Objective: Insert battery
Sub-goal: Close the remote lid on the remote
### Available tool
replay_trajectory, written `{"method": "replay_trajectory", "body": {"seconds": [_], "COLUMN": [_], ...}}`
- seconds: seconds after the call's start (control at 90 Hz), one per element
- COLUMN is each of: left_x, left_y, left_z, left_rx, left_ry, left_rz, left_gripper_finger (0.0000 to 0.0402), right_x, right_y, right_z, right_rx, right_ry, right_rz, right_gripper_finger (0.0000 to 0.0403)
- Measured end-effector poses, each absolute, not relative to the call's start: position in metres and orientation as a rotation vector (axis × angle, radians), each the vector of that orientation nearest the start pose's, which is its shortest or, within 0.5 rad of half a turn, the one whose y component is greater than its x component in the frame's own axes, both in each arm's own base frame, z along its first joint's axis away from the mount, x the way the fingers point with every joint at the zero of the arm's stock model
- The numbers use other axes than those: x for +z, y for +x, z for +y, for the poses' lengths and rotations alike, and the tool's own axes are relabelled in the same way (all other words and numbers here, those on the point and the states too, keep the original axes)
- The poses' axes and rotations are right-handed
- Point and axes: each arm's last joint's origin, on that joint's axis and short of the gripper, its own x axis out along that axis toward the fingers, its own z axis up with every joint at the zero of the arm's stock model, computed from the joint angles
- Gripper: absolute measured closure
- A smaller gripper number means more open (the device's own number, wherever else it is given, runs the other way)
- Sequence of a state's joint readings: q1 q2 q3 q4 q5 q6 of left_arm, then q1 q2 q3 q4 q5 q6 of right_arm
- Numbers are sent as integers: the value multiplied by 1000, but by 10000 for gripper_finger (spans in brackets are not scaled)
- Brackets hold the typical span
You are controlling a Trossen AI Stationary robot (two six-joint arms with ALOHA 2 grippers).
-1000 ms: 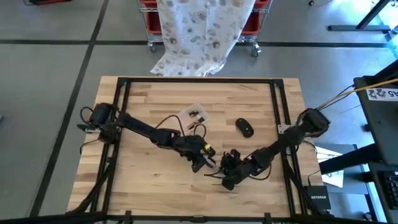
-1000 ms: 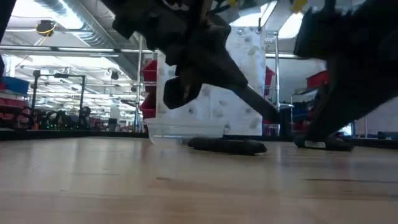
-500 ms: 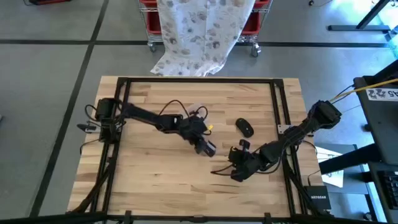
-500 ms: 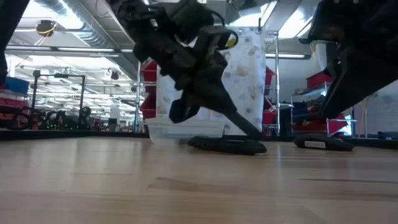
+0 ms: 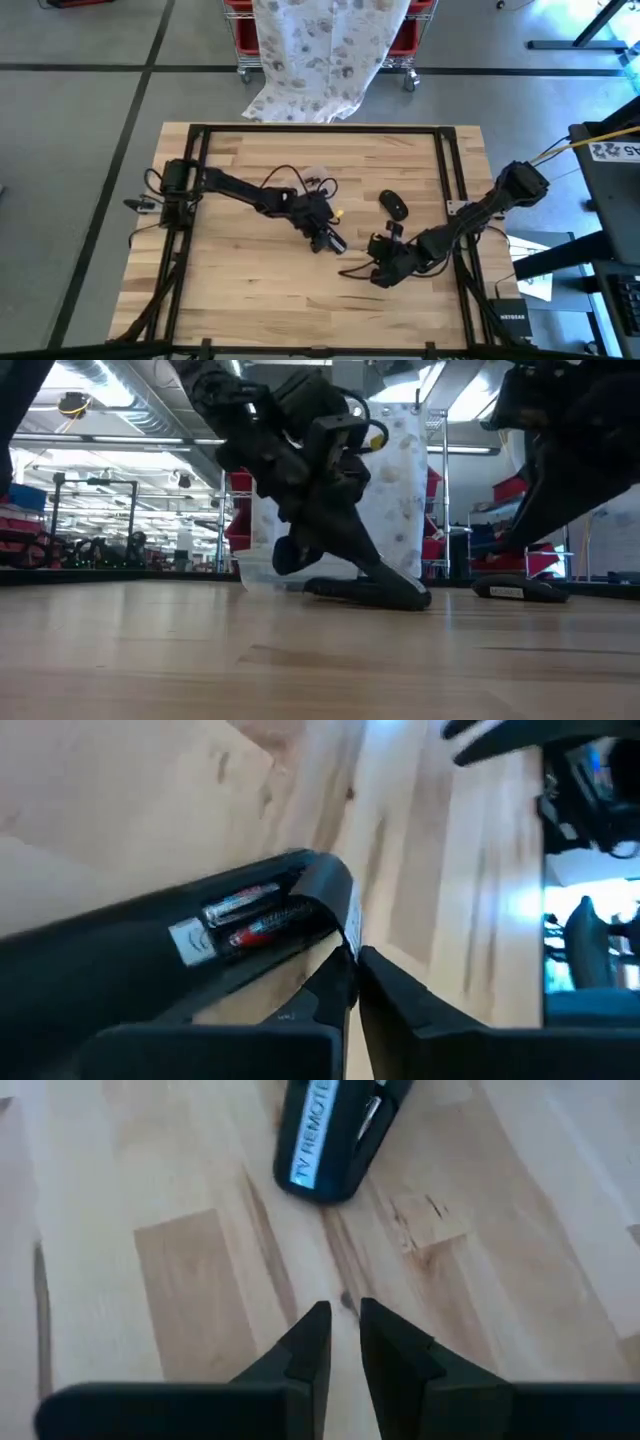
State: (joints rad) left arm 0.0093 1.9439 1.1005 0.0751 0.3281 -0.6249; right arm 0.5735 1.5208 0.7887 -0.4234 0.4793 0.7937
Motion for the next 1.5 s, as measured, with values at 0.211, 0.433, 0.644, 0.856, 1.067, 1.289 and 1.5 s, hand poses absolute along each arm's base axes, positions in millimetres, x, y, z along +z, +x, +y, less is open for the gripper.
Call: {"method": "replay_trajectory", "body": {"seconds": [0.211, 0.433, 0.644, 0.856, 1.067, 1.289, 1.5], "left_x": [139, 139, 139, 138, 138, 136, 135], "left_y": [394, 394, 394, 394, 394, 393, 392], "left_z": [-5, -3, -3, -3, -2, 0, 1], "left_rx": [-25, 9, 14, 27, 30, 70, 86], "left_ry": [-704, -693, -697, -695, -695, -707, -719], "left_rz": [817, 805, 806, 805, 805, 813, 822], "left_gripper_finger": [401, 401, 401, 401, 400, 351, 316], "right_x": [162, 163, 163, 163, 163, 163, 163], "right_y": [231, 231, 231, 231, 231, 231, 231], "right_z": [134, 134, 134, 133, 133, 133, 133], "right_rx": [-309, -308, -310, -322, -322, -321, -321], "right_ry": [152, 157, 155, 146, 146, 146, 147], "right_rz": [942, 938, 940, 933, 933, 932, 932], "right_gripper_finger": [361, 361, 361, 361, 361, 361, 361]}}
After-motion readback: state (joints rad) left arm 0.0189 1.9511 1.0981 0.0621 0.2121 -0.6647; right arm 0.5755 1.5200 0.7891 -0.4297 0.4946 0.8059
